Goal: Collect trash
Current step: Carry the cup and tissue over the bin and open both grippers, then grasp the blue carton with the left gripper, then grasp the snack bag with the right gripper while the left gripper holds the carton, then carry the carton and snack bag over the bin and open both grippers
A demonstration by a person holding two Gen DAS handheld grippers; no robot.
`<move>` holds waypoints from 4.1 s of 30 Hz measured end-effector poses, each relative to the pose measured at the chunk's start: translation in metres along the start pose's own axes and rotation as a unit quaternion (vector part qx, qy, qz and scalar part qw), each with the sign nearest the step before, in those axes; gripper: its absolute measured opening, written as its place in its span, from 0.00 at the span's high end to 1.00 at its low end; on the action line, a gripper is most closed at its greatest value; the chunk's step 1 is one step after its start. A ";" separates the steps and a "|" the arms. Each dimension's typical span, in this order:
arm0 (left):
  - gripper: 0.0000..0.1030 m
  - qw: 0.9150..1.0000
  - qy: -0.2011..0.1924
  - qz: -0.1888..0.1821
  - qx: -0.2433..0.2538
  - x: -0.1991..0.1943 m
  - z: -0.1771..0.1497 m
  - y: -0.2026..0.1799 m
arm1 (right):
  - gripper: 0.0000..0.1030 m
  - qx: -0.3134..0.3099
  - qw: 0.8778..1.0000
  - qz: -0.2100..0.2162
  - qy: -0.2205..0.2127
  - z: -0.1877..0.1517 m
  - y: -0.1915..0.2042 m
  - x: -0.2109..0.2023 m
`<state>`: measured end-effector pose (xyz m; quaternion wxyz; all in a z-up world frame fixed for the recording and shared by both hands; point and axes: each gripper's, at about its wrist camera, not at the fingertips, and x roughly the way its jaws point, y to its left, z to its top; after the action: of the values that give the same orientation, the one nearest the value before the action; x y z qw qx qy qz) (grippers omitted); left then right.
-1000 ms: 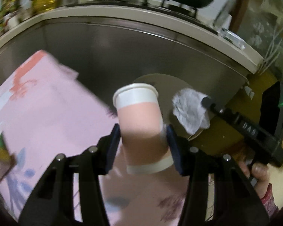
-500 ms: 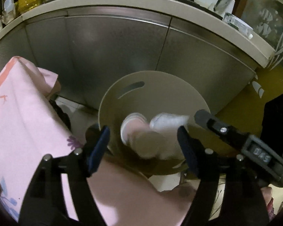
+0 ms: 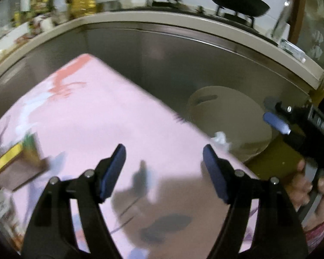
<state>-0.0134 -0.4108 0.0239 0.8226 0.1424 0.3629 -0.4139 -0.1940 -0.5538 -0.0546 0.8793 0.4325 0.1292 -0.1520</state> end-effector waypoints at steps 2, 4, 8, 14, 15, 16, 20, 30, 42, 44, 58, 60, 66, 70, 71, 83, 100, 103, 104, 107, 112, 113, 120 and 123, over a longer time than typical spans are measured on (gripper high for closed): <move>0.31 1.000 -0.009 0.014 -0.009 -0.017 -0.011 0.013 | 0.42 -0.015 1.000 0.008 0.010 -0.005 0.015 0.002; 0.31 0.999 -0.019 0.027 -0.022 -0.038 -0.026 0.030 | 0.42 -0.032 0.999 0.020 0.023 -0.013 0.035 0.005; 0.31 0.997 -0.035 0.054 -0.046 -0.080 -0.061 0.066 | 0.42 -0.063 0.996 0.040 0.050 -0.034 0.072 0.011; 0.31 0.987 -0.047 0.093 -0.121 -0.144 -0.126 0.138 | 0.42 -0.134 0.980 0.072 0.127 -0.092 0.141 0.033; 0.31 0.983 -0.048 0.108 -0.141 -0.155 -0.140 0.155 | 0.42 -0.158 0.973 0.079 0.147 -0.109 0.157 0.038; 0.31 0.979 -0.048 0.119 -0.157 -0.163 -0.149 0.166 | 0.42 -0.178 0.966 0.086 0.164 -0.123 0.171 0.043; 0.31 0.960 -0.047 0.145 -0.236 -0.188 -0.190 0.221 | 0.42 -0.300 0.916 0.118 0.238 -0.201 0.239 0.059; 0.31 0.946 -0.040 0.151 -0.284 -0.205 -0.225 0.249 | 0.52 -0.485 0.827 0.084 0.272 -0.309 0.311 0.096; 0.21 0.960 -0.031 0.124 -0.249 -0.151 -0.170 0.233 | 0.94 -0.334 0.905 0.039 0.261 -0.229 0.240 0.092; 0.21 0.960 -0.028 0.134 -0.246 -0.140 -0.161 0.231 | 0.94 -0.317 0.910 0.041 0.264 -0.225 0.233 0.088; 0.53 0.954 -0.022 0.154 -0.255 -0.147 -0.188 0.238 | 0.43 -0.291 0.913 0.095 0.268 -0.233 0.259 0.088; 0.53 0.955 -0.025 0.154 -0.251 -0.157 -0.201 0.234 | 0.43 -0.304 0.908 0.094 0.271 -0.238 0.267 0.090; 0.52 0.956 -0.023 0.157 -0.247 -0.183 -0.238 0.217 | 0.43 -0.323 0.898 0.093 0.282 -0.254 0.281 0.103; 0.37 0.950 -0.012 0.154 -0.272 -0.189 -0.246 0.219 | 0.43 -0.328 0.895 0.088 0.289 -0.262 0.289 0.112; 0.35 0.948 -0.017 0.155 -0.277 -0.191 -0.246 0.221 | 0.43 -0.326 0.895 0.090 0.291 -0.263 0.289 0.113; 0.31 0.952 -0.012 0.190 -0.238 -0.165 -0.214 0.217 | 0.43 -0.216 0.909 0.117 0.337 -0.251 0.276 0.133; 0.54 0.949 0.010 0.211 -0.233 -0.156 -0.225 0.222 | 0.86 -0.107 0.906 0.129 0.389 -0.241 0.254 0.148; 0.54 0.957 0.013 0.187 -0.220 -0.161 -0.232 0.210 | 0.87 -0.127 0.913 0.121 0.368 -0.232 0.239 0.119; 0.54 0.961 0.014 0.175 -0.216 -0.161 -0.232 0.205 | 0.87 -0.137 0.916 0.118 0.358 -0.229 0.235 0.110; 0.54 0.971 0.011 0.130 -0.199 -0.160 -0.228 0.192 | 0.87 -0.158 0.930 0.103 0.316 -0.215 0.216 0.079; 0.54 0.983 0.013 0.075 -0.165 -0.145 -0.204 0.167 | 0.87 -0.137 0.950 0.081 0.267 -0.189 0.175 0.046; 0.54 0.985 0.017 0.066 -0.160 -0.139 -0.199 0.162 | 0.87 -0.134 0.953 0.076 0.260 -0.184 0.166 0.041; 0.54 0.995 0.037 0.013 -0.092 -0.096 -0.138 0.114 | 0.87 -0.088 0.976 0.052 0.195 -0.143 0.119 0.022; 0.54 0.997 0.040 -0.017 -0.057 -0.071 -0.102 0.085 | 0.87 -0.067 0.985 0.032 0.153 -0.114 0.094 0.014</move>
<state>-0.0229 -0.2629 -0.0018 0.8072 0.1054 0.4210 -0.4001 -0.1560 -0.4098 -0.0595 0.8803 0.3951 0.2585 -0.0471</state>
